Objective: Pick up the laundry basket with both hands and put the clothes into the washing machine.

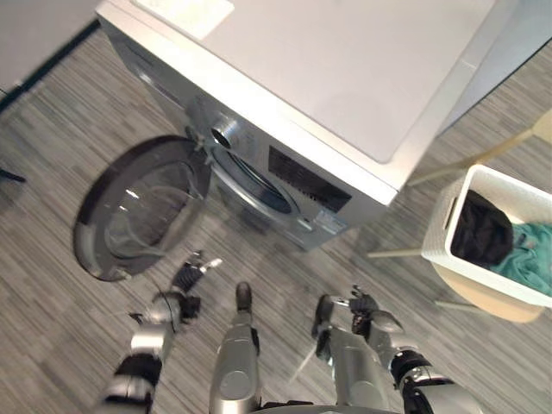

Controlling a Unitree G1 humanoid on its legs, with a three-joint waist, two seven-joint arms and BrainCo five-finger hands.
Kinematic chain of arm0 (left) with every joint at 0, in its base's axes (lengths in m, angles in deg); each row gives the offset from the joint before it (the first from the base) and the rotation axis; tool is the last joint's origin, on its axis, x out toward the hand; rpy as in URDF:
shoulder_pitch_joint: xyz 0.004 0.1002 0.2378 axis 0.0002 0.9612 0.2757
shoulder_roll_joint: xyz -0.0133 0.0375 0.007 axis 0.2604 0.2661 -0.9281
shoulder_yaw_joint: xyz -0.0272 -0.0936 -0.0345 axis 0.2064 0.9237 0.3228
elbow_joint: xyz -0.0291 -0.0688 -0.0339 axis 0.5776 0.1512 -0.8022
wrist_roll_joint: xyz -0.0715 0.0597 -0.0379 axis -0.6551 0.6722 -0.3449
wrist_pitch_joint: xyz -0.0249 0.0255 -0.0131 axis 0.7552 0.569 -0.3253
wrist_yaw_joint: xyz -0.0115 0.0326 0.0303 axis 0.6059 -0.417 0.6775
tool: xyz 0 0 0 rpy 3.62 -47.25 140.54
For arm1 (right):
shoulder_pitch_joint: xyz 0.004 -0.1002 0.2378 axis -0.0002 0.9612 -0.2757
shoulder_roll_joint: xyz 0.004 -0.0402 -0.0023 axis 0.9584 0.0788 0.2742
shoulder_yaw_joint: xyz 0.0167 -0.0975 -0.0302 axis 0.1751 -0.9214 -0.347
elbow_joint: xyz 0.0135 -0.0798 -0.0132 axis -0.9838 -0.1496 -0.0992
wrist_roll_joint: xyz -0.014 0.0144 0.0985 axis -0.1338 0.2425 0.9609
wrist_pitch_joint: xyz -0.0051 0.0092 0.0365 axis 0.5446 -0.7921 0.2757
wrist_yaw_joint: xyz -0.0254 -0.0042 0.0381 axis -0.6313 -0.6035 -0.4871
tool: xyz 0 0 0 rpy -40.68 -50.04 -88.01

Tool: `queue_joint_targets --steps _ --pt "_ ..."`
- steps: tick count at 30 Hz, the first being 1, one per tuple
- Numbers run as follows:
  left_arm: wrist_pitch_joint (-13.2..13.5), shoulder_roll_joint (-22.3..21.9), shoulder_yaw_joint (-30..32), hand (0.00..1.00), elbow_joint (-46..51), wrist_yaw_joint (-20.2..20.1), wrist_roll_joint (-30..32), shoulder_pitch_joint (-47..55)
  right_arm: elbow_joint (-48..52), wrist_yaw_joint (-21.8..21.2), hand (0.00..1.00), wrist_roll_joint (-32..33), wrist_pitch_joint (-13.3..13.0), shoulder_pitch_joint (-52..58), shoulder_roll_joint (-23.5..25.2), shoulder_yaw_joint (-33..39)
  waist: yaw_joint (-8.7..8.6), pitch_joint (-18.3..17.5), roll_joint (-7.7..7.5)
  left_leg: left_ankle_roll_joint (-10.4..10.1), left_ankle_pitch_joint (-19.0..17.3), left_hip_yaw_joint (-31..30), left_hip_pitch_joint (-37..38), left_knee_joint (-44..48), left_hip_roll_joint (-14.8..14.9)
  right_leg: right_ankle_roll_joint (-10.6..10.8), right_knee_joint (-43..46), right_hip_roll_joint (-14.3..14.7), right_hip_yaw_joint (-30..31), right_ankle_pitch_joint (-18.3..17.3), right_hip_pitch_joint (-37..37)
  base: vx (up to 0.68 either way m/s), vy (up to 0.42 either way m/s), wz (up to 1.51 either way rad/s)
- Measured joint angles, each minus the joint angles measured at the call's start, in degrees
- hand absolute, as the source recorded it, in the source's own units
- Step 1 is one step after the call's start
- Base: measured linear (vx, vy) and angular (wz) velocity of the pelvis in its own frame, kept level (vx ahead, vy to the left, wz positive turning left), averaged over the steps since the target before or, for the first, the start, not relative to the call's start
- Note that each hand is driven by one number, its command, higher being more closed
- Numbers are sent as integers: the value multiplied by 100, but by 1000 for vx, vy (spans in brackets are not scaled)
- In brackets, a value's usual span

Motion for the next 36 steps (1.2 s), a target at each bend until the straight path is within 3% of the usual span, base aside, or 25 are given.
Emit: queue_joint_targets --steps 3,6,9,11,14,19,25,28,36 --pt "-132 632 604 0 -591 377 543 -634 -64 252 0 134 -90 135 -2 363 -111 94 -210 -22 18 101 -343 1 58 -30 -14 19 36 91 -387 -68 -21 -15" --pt "-176 962 1325 0 -575 778 884 -1028 225 477 0 640 -193 387 195 679 -117 171 -251 1 81 147 -620 7 96 -18 -160 56 49 275 -626 6 -16 -15" --pt "-218 1207 1763 0 -324 1032 873 -1304 760 624 0 1042 -407 621 427 725 -122 320 -274 -4 87 152 -805 26 160 -51 -318 100 -3 370 -696 64 -20 1" --pt "-222 1517 2217 0 -147 1232 812 -1432 1313 781 0 1391 -640 752 591 725 -114 419 -371 14 103 141 -1087 61 192 -76 -397 133 -35 420 -910 89 -27 0" --pt "-231 1874 2445 0 -105 1370 779 -1740 1766 814 0 1604 -823 817 682 723 -98 568 -482 14 103 120 -1268 107 213 -72 -493 156 -83 442 -989 78 -20 4" --pt "-223 2091 2669 0 444 1609 673 -2189 2288 824 0 1818 -1033 984 825 714 -74 613 -535 13 102 58 -1449 111 251 -81 -608 199 -249 468 -1025 99 -26 10" --pt "-192 2024 2719 0 598 1705 592 -2186 2405 825 0 1851 -1024 983 827 714 -62 618 -527 13 55 162 -1458 178 296 -82 -608 220 -253 466 -1024 49 -19 -4" --pt "-174 1543 2970 0 844 1696 594 -1803 2394 821 0 1838 -948 1042 815 720 71 638 -494 9 -220 302 -1435 597 379 -83 -598 246 -102 461 -915 17 -6 -24" --pt "-167 173 3311 0 821 1480 153 -367 2138 783 0 1542 -553 1237 660 908 76 648 -405 55 -759 586 -705 1257 468 -47 -148 197 150 144 -290 -3 5 -16"
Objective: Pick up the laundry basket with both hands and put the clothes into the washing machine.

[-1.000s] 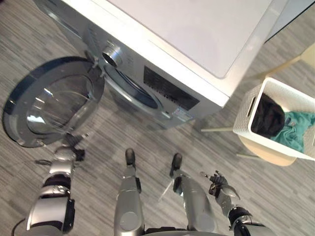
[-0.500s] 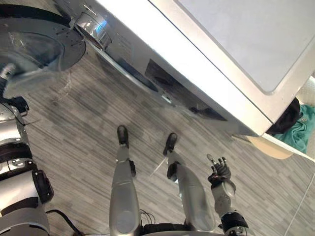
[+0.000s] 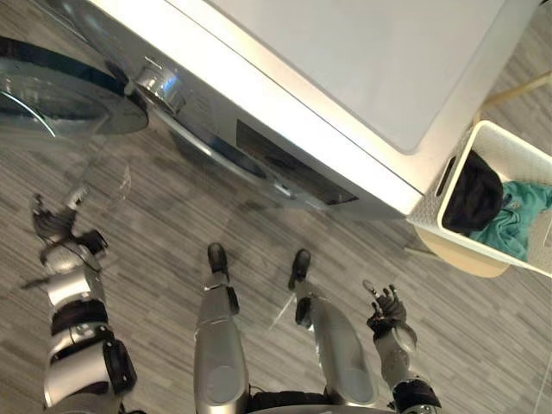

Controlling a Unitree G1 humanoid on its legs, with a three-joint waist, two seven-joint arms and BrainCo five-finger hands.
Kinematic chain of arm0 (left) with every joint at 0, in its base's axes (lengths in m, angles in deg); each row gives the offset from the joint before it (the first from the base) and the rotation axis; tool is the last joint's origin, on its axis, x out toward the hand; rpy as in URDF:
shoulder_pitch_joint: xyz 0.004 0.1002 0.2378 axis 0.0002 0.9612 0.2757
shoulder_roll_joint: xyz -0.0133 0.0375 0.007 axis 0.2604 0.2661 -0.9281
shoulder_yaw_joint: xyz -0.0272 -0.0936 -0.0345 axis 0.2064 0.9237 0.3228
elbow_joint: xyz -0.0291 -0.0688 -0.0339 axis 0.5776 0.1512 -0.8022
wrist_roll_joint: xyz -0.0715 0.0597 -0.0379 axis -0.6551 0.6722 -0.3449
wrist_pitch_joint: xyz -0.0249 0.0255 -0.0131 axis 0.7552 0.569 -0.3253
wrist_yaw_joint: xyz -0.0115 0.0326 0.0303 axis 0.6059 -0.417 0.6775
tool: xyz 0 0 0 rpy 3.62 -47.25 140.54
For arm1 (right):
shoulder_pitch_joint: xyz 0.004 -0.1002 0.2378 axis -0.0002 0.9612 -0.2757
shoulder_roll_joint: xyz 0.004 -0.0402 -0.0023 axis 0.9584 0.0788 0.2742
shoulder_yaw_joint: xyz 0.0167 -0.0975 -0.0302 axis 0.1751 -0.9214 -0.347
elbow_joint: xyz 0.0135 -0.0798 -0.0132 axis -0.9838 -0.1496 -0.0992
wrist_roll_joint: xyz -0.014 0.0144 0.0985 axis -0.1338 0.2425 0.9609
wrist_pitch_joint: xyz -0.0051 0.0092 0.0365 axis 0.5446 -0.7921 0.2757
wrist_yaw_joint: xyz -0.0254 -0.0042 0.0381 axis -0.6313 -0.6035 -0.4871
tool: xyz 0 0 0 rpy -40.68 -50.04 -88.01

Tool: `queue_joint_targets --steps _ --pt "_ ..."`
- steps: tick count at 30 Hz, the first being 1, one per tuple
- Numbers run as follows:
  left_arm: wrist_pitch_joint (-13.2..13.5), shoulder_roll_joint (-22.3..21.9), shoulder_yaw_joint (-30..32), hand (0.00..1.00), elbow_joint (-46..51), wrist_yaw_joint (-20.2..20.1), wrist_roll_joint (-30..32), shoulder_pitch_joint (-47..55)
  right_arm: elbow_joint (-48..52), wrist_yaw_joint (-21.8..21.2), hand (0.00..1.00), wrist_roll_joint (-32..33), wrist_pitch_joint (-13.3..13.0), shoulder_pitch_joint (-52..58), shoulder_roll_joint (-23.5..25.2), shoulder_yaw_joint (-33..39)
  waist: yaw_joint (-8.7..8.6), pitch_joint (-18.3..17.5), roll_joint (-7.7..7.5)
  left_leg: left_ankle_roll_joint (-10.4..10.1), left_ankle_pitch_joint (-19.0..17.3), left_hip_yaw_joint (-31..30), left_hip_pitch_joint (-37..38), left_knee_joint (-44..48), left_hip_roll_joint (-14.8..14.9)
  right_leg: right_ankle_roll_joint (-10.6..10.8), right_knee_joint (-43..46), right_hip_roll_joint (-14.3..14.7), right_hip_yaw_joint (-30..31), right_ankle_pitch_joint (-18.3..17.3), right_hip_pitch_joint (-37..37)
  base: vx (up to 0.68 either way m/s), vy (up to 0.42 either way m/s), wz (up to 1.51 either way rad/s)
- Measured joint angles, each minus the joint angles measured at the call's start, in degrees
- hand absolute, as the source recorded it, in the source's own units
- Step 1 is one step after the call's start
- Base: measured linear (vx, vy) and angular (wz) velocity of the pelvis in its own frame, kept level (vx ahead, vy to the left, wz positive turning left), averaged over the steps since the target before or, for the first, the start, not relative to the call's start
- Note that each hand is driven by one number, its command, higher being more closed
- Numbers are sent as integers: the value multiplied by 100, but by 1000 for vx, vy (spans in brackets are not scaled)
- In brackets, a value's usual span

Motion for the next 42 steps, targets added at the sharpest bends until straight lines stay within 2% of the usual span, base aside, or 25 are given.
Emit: queue_joint_targets --steps 6,9,11,14,16,17,18,20,21,23,24,25,26,27,28,29,30,31,33,34,36,39,40,41,42 --pt "-10 -492 -5 0 -359 -192 26 548 -262 -44 0 -358 172 28 -130 238 -1 -27 144 14 2 187 593 -220 -200 76 376 -186 145 -227 236 2 7 -3" --pt "-5 -814 -53 0 -388 -218 101 715 -266 -115 0 -598 187 168 -147 397 -2 -122 299 80 -49 225 831 -185 -227 120 429 -224 177 -290 444 12 6 -3" --pt "2 -1059 -116 0 -383 -245 250 920 -325 -122 0 -733 195 185 -146 434 -7 -159 357 90 -192 323 1073 -37 -202 136 514 -222 281 -334 636 20 31 -29" --pt "11 -1755 -482 0 -387 -300 297 1349 -327 -128 0 -1150 207 250 -147 570 -34 -323 523 138 -674 624 1285 627 -42 202 726 -161 641 -399 775 -29 71 -53" --pt "12 -1975 -513 0 -390 -302 297 1401 -332 -127 0 -1279 231 313 -123 653 -45 -360 567 156 -828 728 1285 859 28 225 800 -105 747 -414 757 -73 92 -51" --pt "62 -2198 -511 0 -390 -303 287 1487 -412 -125 0 -1327 278 364 -48 728 -49 -386 565 190 -1066 901 1272 1204 184 182 963 -95 785 -540 635 -144 110 -76" --pt "103 -2279 -508 0 -390 -303 272 1551 -513 -125 0 -1327 312 364 18 797 -45 -408 529 230 -1130 1039 1300 1286 241 103 997 -214 531 -657 606 -141 70 -98" --pt "134 -2421 -482 0 -389 -303 207 1735 -704 -128 0 -1350 335 373 161 907 -19 -531 476 245 -1132 1363 1378 1259 423 -67 1488 -703 -387 -761 516 -98 18 -81" --pt "137 -2449 -486 0 -416 -303 180 1893 -752 -122 0 -1443 361 374 160 996 -25 -585 386 262 -1145 1532 1502 1263 437 -144 1985 -1007 -799 -872 545 -17 -42 -82" --pt "124 -2494 -504 0 -580 -306 167 2306 -1375 -132 0 -1709 391 302 142 1018 -45 -862 252 224 -1215 1895 1728 1395 568 -36 2521 -1496 -1580 -1356 950 5 -118 -89" --pt "123 -2490 -487 0 -583 -305 167 2361 -1512 -133 0 -1756 401 263 117 1032 -67 -938 194 171 -1258 1933 1754 1475 583 -23 2406 -1456 -1732 -1417 985 -9 -171 -79" --pt "124 -2569 -468 0 -788 -316 169 2413 -1802 -142 0 -1789 397 127 12 959 -180 -989 321 176 -1287 1904 1795 1416 624 -61 1982 -1096 -1702 -1365 1110 -55 -137 -112" --pt "118 -2707 -483 0 -1165 -315 166 2497 -2028 -135 0 -1859 419 -11 -165 878 -166 -1223 582 179 -985 2073 1883 827 822 -124 1080 -655 -1683 -1009 1271 -66 -117 -109" --pt "126 -2735 -499 0 -1187 -313 175 2513 -2051 -130 0 -1882 429 -22 -170 879 -181 -1260 599 145 -882 2156 1941 726 828 -150 1269 -736 -1810 -1104 1267 -50 -63 -89" --pt "130 -2757 -612 0 -1199 -305 189 2576 -2114 -127 0 -1957 421 56 -176 868 -333 -1394 545 -27 -749 2318 2073 560 697 -9 1985 -1252 -2175 -1432 1342 7 -43 -34" --pt "124 -2687 -721 0 -1197 -301 202 2609 -2210 -128 0 -1991 425 91 -173 831 -336 -1475 466 -30 -743 2407 2076 594 639 140 1981 -1430 -2209 -1421 1444 -22 -176 -59" --pt "117 -2562 -808 0 -1245 -300 253 2566 -2359 -144 0 -2007 450 53 -192 674 -318 -1530 399 -36 -748 2539 2045 787 728 430 1587 -1325 -2001 -1629 1514 -32 -239 -86" --pt "108 -2533 -836 0 -1430 -288 269 2505 -2325 -160 0 -2014 434 13 -292 583 -330 -1573 620 -104 -628 2609 2072 838 980 241 1275 -970 -1884 -1412 1574 -28 -260 -97" --pt "111 -2527 -931 0 -1569 -255 234 2511 -2343 -217 0 -2018 421 46 -266 545 -338 -1583 632 33 -353 2638 2142 1078 1213 71 751 -660 -1627 -1203 1840 7 -170 -88" --pt "112 -2593 -989 0 -1595 -244 240 2490 -2360 -229 0 -2061 422 114 -302 525 -368 -1665 597 47 -323 2518 2156 801 1129 42 479 -550 -1580 -1080 1958 -1 -141 -65" --pt "127 -2676 -1054 0 -1593 -231 235 2485 -2507 -231 0 -2175 427 166 -365 525 -372 -1760 746 90 8 2558 2334 388 1025 13 289 -369 -1381 -995 1941 1 -82 -59" --pt "134 -2595 -1244 0 -1581 -205 241 2479 -2520 -241 0 -2181 430 207 -368 522 -380 -1767 686 125 143 2182 2066 768 978 21 -4 -281 -1083 -790 1959 -8 -37 -46" --pt "135 -2598 -1254 0 -1581 -195 244 2462 -2560 -237 0 -2182 430 204 -374 524 -349 -1719 599 -60 -335 1611 1917 953 611 12 -312 -361 -955 -602 2079 -5 81 -40" --pt "146 -2597 -1279 0 -1579 -190 248 2466 -2585 -236 0 -2183 434 170 -415 530 -316 -1712 585 -116 -578 1332 1872 969 290 13 -424 -406 -854 -527 2111 -13 196 -59" --pt "197 -2599 -1395 0 -1581 -183 245 2514 -2646 -232 0 -2182 430 148 -497 535 -296 -1701 580 -71 -847 838 1835 791 -430 78 -546 -502 -649 -438 2141 -18 162 -79"
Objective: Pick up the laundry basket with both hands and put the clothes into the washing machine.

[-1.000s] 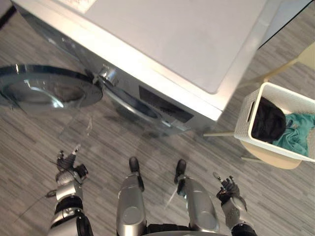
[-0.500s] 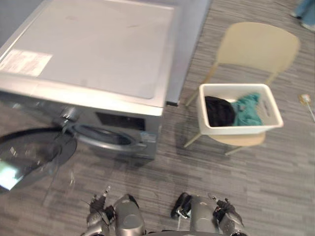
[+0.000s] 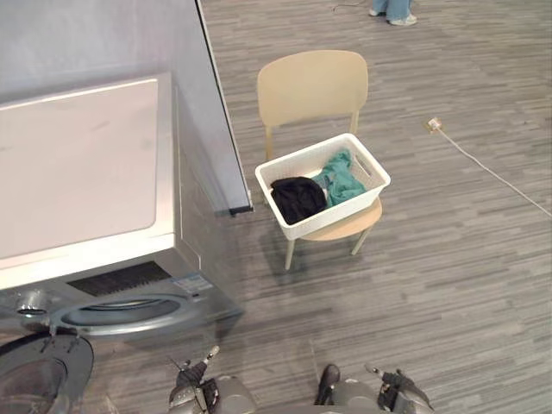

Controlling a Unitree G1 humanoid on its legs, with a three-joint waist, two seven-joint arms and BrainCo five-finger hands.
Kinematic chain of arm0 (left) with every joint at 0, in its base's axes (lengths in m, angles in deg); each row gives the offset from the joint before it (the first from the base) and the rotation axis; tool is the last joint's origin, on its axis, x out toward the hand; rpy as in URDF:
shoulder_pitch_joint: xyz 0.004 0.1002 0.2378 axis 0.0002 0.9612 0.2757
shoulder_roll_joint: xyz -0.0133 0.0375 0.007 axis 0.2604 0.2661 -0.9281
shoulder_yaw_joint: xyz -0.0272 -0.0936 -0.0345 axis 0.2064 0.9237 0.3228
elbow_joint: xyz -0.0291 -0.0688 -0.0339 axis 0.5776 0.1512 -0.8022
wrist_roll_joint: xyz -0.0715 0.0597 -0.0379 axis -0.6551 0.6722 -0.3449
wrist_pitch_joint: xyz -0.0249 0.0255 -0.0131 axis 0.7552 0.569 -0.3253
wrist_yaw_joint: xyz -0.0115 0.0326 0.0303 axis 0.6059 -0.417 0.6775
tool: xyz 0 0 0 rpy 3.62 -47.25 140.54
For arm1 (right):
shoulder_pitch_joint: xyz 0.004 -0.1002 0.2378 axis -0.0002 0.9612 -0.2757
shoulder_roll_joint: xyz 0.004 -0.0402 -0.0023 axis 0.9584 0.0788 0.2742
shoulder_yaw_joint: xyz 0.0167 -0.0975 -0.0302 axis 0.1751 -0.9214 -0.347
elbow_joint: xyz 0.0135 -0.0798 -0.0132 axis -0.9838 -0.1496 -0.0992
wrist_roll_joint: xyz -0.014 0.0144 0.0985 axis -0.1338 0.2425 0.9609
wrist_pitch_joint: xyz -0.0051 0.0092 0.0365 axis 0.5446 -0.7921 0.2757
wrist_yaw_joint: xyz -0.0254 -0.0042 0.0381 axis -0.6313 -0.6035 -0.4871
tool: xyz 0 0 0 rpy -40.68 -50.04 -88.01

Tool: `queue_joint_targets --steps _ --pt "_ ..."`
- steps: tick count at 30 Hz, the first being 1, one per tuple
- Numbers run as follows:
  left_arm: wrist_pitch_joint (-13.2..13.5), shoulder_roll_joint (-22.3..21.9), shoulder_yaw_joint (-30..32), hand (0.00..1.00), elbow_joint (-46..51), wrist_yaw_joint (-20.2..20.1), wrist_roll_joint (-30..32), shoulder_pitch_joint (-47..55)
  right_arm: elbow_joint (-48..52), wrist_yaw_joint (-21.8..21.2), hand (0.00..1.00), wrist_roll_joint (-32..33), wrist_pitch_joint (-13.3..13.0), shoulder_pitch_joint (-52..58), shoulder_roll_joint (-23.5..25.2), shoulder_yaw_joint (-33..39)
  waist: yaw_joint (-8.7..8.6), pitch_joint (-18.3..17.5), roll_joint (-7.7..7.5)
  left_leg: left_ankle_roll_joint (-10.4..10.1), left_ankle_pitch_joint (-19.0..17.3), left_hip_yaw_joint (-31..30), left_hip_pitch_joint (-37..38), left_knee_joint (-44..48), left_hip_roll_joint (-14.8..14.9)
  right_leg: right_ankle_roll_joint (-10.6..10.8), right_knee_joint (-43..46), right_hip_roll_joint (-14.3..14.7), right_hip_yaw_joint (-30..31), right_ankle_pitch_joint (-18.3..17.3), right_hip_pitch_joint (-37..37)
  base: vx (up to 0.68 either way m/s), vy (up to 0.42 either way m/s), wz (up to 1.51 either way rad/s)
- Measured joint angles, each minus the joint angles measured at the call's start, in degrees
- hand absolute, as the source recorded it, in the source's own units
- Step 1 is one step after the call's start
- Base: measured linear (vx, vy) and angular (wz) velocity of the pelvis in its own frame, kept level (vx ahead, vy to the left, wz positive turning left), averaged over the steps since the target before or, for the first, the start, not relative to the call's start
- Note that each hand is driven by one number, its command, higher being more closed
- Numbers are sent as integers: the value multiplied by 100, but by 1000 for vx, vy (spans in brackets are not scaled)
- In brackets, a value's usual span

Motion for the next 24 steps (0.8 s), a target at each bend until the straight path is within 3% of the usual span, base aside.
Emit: queue_joint_targets --steps 1,2,3,5,6,7,8,9,12,15,18,19,21,22,23,24 --pt "33 -9 -43 0 1 3 2 44 -51 0 0 1 -1 -69 -46 -1 13 9 47 124 -71 -373 51 -392 -461 61 -14 -6 187 47 -12 -27 218 -116" --pt "41 8 -64 0 -33 -3 4 101 -56 0 0 7 -13 -101 -44 5 68 -23 91 372 -302 -646 365 -890 -677 159 -44 96 478 106 -122 -19 206 -105" --pt "41 24 -60 0 -70 -4 0 67 -63 -5 0 8 -15 -109 19 1 117 -35 69 338 -354 -643 431 -1037 -786 183 -124 116 622 168 -129 -13 178 -103" --pt "50 43 9 0 -51 -55 -5 45 -77 -4 0 7 -4 -98 148 147 150 -55 -67 640 -532 -240 323 -892 -750 184 -376 145 945 431 -199 52 158 -81" --pt "51 49 22 0 -54 -78 -6 41 -75 -4 0 6 -4 -96 157 184 149 -48 -75 660 -536 -183 319 -840 -733 167 -310 140 984 416 -237 79 189 -86" --pt "30 79 31 0 -63 -142 11 28 -18 -4 0 -17 -3 -89 171 242 142 -7 -43 819 -629 60 372 -670 -644 72 374 120 1042 236 -563 57 157 -84" --pt "27 119 26 0 -83 -198 59 26 69 -8 0 -17 -5 -103 227 221 129 5 -47 866 -659 287 416 -550 -558 248 1085 93 1036 118 -893 57 149 -87" --pt "29 149 22 0 -91 -237 67 29 158 -19 0 -15 -9 -84 247 205 126 7 -47 866 -658 326 426 -485 -510 333 1393 50 943 91 -1018 73 107 -50" --pt "26 236 -5 0 -89 -241 115 22 337 -8 0 -7 -14 -14 283 77 79 20 -26 867 -657 353 553 -319 -374 11 2007 -257 -70 -48 -1031 95 14 -12" --pt "15 304 -11 0 -88 -227 134 -22 714 -8 0 89 -14 -98 318 -58 89 0 -50 863 -655 243 464 -162 -196 3 2013 -579 -158 -183 -1069 103 -153 6" --pt "13 345 -7 0 -88 -194 222 4 1423 -10 0 261 -26 -100 314 -91 95 36 22 680 -555 100 458 -19 72 197 1980 -977 98 -276 -1154 85 -275 5" --pt "13 394 -3 0 -88 -155 221 68 1773 -11 0 279 -30 -101 312 -155 94 -12 -60 557 -485 94 482 19 174 286 1872 -1119 206 -217 -1234 92 -406 -16" --pt "17 478 36 0 -82 -92 215 230 2275 -13 0 315 -51 -122 308 -299 101 -98 -217 222 -403 98 629 -19 256 330 1508 -1257 230 302 -1266 118 -472 -26" --pt "20 580 111 0 -87 -86 218 383 2553 -18 0 316 -79 -86 305 -488 97 -202 -399 -46 -442 87 786 -86 277 468 1379 -1243 254 692 -1252 218 -690 -59" --pt "32 460 283 0 -92 -77 213 502 2774 -53 0 318 -202 -158 121 -750 108 -314 -173 -321 -531 -4 844 -72 732 695 1357 -823 324 75 -1185 217 -679 -67" --pt "34 371 289 0 -96 -77 193 518 2882 -89 0 325 -248 -249 36 -831 109 -310 -12 -418 -506 -72 818 -31 956 593 1411 -577 289 12 -1231 171 -532 -60"
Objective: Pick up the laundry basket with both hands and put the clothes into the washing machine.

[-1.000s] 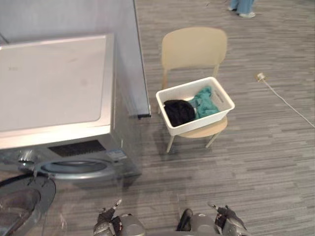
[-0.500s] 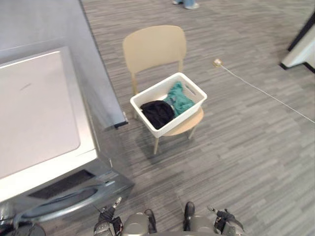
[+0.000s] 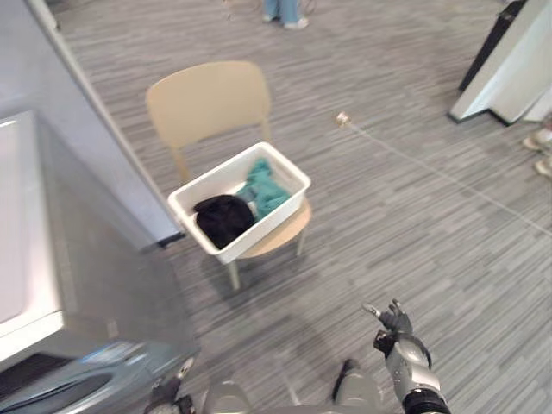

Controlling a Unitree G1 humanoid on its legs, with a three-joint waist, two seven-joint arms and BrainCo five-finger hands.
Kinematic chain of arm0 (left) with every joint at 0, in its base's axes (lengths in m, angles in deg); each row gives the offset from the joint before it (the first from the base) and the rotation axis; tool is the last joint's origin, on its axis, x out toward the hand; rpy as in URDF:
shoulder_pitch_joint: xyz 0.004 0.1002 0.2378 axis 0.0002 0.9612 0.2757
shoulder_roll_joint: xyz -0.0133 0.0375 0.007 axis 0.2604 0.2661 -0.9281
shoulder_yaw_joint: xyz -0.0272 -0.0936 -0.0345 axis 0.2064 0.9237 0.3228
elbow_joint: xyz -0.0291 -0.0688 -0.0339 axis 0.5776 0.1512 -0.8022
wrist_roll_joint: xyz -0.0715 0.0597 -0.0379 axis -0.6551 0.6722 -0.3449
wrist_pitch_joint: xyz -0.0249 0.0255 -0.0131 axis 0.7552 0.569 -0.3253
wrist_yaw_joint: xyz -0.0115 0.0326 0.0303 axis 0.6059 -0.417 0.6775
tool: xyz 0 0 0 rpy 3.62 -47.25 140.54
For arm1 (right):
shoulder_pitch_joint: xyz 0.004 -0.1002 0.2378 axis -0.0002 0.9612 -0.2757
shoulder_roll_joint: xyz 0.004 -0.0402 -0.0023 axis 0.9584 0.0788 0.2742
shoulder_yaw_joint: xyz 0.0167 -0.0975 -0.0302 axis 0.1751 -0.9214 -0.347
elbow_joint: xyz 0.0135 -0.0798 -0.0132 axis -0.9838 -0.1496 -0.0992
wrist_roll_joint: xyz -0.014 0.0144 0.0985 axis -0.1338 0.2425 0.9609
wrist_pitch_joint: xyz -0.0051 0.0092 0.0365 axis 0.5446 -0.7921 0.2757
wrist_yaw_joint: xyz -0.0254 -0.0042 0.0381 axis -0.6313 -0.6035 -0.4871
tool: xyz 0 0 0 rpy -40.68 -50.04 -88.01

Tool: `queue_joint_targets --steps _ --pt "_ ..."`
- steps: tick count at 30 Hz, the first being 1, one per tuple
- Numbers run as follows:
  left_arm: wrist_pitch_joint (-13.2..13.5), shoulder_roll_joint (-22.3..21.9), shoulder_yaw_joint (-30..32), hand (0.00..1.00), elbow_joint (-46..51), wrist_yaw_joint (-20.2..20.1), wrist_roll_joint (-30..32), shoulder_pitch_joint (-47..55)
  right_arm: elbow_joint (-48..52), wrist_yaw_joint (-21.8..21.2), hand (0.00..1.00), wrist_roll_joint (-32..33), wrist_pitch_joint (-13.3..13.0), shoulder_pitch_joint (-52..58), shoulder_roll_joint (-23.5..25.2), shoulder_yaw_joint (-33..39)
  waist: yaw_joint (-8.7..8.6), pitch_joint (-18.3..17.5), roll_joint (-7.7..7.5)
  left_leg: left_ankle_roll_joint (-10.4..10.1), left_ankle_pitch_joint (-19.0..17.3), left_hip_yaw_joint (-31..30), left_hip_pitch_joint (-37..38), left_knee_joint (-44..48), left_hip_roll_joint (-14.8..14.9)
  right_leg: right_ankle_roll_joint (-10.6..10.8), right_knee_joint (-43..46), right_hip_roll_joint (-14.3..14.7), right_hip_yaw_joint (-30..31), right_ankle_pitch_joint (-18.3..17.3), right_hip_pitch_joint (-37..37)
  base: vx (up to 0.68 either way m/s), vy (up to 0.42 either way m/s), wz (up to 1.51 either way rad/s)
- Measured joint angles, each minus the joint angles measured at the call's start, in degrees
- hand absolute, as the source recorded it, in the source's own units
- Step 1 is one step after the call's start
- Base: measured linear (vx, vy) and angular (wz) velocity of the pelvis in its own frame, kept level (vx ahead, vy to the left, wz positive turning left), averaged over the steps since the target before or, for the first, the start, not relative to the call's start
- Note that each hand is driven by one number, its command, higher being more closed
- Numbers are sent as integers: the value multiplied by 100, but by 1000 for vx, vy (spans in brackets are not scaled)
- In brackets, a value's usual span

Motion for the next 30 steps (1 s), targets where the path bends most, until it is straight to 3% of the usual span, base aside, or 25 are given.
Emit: queue_joint_targets --steps 1,2,3,4,5,8,10,11,13,14,17,18,19,21,22,23,25,27,30 --pt "16 -67 14 0 4 -11 -31 12 145 -41 0 36 -15 -58 -37 -72 -20 -11 65 -117 109 -68 -87 75 171 -109 50 182 -23 -102 -43 107 -381 -25" --pt "50 -161 176 0 43 -34 -187 7 425 -75 0 104 -20 -49 -43 -150 -39 0 60 108 443 -349 -330 462 428 -299 180 422 -93 -300 -78 136 -501 -14" --pt "95 -170 273 0 55 -47 -473 12 675 -109 0 107 -26 -31 -38 -209 -28 63 -34 833 947 -514 -670 1078 686 -480 150 612 -173 -433 64 167 -628 -5" --pt "109 -138 391 0 55 -44 -564 15 908 -128 0 105 -29 4 -37 -245 -2 122 -101 1400 1354 -475 -879 1490 902 -592 30 721 -270 -500 282 172 -594 10" --pt "124 -100 437 0 74 -33 -644 32 1249 -77 0 104 -53 33 -37 -256 10 193 -170 1526 1273 -212 -985 1894 1063 -700 -135 786 -388 -566 603 151 -468 22" --pt "158 -142 343 0 274 -18 -641 114 2014 2 0 96 -253 33 -245 -272 21 242 -250 1333 876 257 -1208 2140 763 -778 -536 803 -589 -558 1011 138 -302 37" --pt "211 -274 296 0 274 3 -631 122 2488 0 0 92 -424 -84 -434 -362 34 238 -117 1281 642 620 -1409 1857 231 -815 -883 896 -792 -527 1256 149 -152 44" --pt "229 -284 184 0 275 17 -607 120 2576 -4 0 96 -460 -150 -452 -429 65 244 -96 1289 630 799 -1455 1551 -82 -815 -998 913 -909 -528 1328 146 -71 46" --pt "245 -269 155 0 279 44 -577 62 2637 0 0 96 -462 -263 -449 -471 143 275 -110 1293 544 1024 -1494 1101 -432 -804 -1132 914 -1028 -521 1400 171 -29 45" --pt "244 -269 160 0 275 79 -538 12 2648 14 0 95 -462 -391 -444 -591 216 297 -146 1293 536 1018 -1514 714 -663 -787 -1191 903 -1117 -510 1434 178 -14 41" --pt "227 -259 164 0 234 82 -417 -23 2648 43 0 45 -458 -895 -449 -1098 360 357 -236 1273 444 891 -1287 96 -929 -657 -1408 923 -1113 -410 1519 200 60 36" --pt "203 -259 162 0 215 79 -409 -35 2646 46 0 -121 -458 -1012 -449 -1239 390 379 -264 1327 411 863 -1204 83 -975 -570 -1565 926 -1087 -338 1694 255 145 43" --pt "186 -272 161 0 170 78 -409 -35 2643 42 0 -226 -457 -1074 -447 -1436 525 385 -281 1407 359 816 -1012 91 -1036 -553 -1582 897 -1067 -310 1909 260 164 32" --pt "172 -288 158 0 88 73 -411 -36 2648 -56 0 -414 -456 -1124 -445 -1714 572 394 -249 1408 357 749 -771 65 -1019 -543 -1012 812 -1074 -317 1936 180 134 22" --pt "146 -259 140 0 38 63 -409 -37 2694 -164 0 -536 -457 -1128 -442 -1890 556 390 -213 1408 357 633 -634 -23 -935 -508 32 714 -1050 -313 1604 122 112 42" --pt "107 -197 60 0 42 44 -390 -43 2745 -292 0 -647 -459 -1126 -445 -1980 468 393 -228 1407 355 436 -559 -102 -914 -273 1148 524 -980 -189 1174 146 61 66" --pt "90 -131 -101 0 53 -25 -334 -74 2778 -423 0 -829 -459 -1110 -489 -1984 406 438 -208 1379 334 113 -431 -345 -929 -310 1896 470 -706 -494 758 170 -45 78" --pt "82 -77 -129 0 117 -42 -242 -177 2877 -540 0 -1015 -462 -1124 -742 -2040 355 452 -227 1373 337 -453 -364 -631 -937 -498 1572 505 -485 -832 392 206 -200 104" --pt "93 -62 -144 0 141 -46 -197 -276 2981 -594 0 -1059 -530 -1127 -1063 -2138 306 508 -270 1272 397 -941 -473 -587 -1033 -410 371 516 112 -696 115 125 -233 107"
